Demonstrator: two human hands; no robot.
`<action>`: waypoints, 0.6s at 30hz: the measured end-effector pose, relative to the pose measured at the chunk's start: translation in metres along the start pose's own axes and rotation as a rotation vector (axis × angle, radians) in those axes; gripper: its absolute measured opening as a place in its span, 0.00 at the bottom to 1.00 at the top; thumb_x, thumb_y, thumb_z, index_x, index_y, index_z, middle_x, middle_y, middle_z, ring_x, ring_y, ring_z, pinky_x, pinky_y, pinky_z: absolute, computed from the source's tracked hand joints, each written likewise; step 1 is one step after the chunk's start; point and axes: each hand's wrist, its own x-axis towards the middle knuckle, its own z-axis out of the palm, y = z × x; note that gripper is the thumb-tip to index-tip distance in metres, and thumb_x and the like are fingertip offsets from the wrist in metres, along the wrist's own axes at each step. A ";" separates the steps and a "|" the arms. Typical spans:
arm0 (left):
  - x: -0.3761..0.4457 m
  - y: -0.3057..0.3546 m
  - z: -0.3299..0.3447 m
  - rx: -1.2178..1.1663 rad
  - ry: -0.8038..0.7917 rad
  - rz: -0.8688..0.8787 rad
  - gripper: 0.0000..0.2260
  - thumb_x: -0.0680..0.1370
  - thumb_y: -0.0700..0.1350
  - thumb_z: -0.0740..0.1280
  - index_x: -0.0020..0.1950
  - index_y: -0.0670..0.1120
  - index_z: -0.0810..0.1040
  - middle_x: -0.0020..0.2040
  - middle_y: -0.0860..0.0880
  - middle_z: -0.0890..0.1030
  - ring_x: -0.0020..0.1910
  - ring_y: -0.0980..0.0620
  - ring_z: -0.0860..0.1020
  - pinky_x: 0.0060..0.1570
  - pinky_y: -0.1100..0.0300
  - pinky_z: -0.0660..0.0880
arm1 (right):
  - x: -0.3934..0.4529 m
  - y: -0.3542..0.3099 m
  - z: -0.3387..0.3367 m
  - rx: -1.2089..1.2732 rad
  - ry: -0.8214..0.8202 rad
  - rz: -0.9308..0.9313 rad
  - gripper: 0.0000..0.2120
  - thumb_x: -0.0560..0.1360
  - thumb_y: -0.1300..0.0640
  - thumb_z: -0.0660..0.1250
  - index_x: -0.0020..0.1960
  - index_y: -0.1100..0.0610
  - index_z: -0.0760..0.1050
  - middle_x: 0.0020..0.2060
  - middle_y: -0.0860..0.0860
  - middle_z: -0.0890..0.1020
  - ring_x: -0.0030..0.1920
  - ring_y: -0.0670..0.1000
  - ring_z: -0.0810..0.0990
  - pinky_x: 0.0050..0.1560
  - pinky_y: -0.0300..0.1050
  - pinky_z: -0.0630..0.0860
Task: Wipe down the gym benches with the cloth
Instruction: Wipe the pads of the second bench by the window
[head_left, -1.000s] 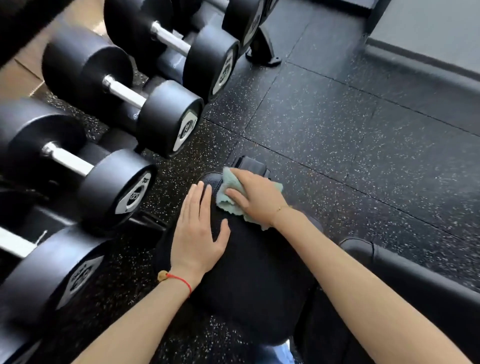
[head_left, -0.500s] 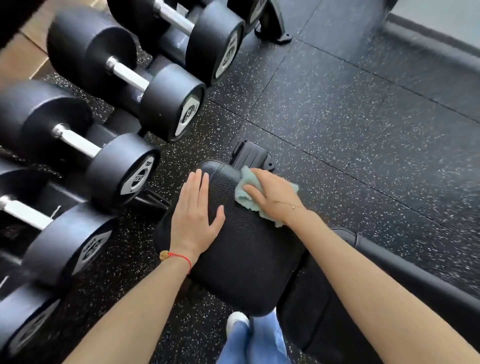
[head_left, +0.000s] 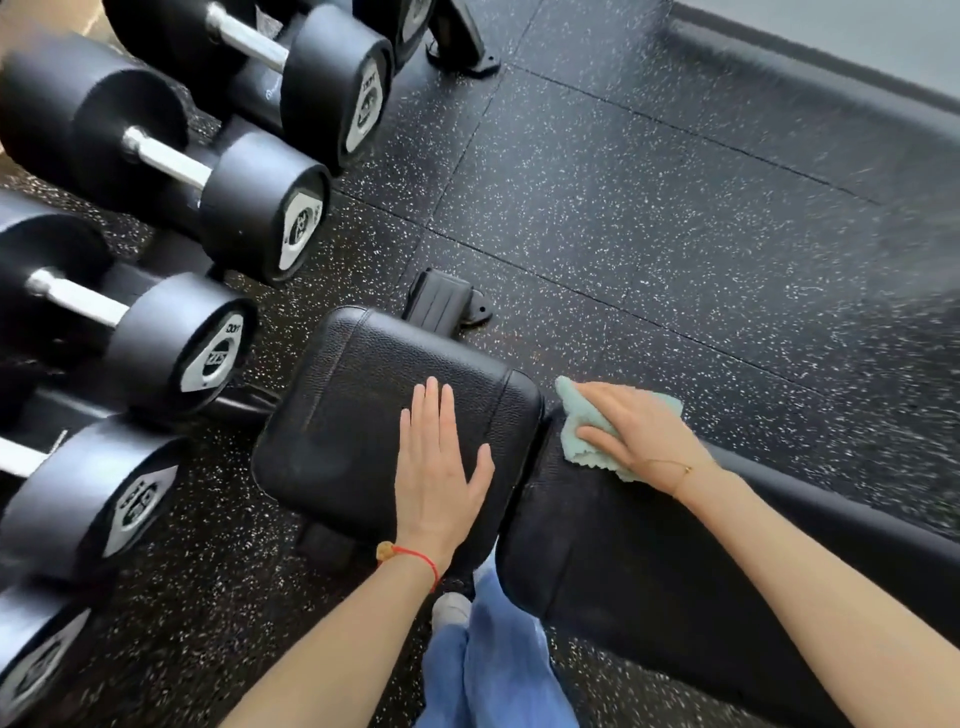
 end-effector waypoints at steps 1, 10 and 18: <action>-0.004 0.009 0.003 -0.008 -0.011 -0.002 0.33 0.81 0.55 0.55 0.79 0.39 0.51 0.80 0.41 0.50 0.80 0.45 0.46 0.77 0.45 0.53 | -0.016 0.011 0.000 0.028 0.014 0.037 0.32 0.77 0.35 0.48 0.73 0.53 0.63 0.66 0.50 0.73 0.65 0.52 0.72 0.67 0.45 0.65; -0.031 0.065 0.022 -0.006 -0.093 0.061 0.34 0.80 0.55 0.57 0.80 0.39 0.50 0.81 0.42 0.49 0.80 0.45 0.44 0.76 0.45 0.54 | -0.034 0.020 0.006 0.119 0.111 0.176 0.26 0.77 0.39 0.54 0.70 0.51 0.66 0.62 0.50 0.76 0.60 0.54 0.74 0.59 0.45 0.65; -0.044 0.110 0.039 0.045 -0.062 0.087 0.36 0.79 0.57 0.57 0.80 0.39 0.50 0.81 0.41 0.48 0.80 0.45 0.45 0.77 0.46 0.51 | -0.001 0.024 0.012 0.163 0.063 0.002 0.25 0.78 0.41 0.58 0.71 0.52 0.65 0.64 0.51 0.74 0.61 0.56 0.73 0.59 0.52 0.69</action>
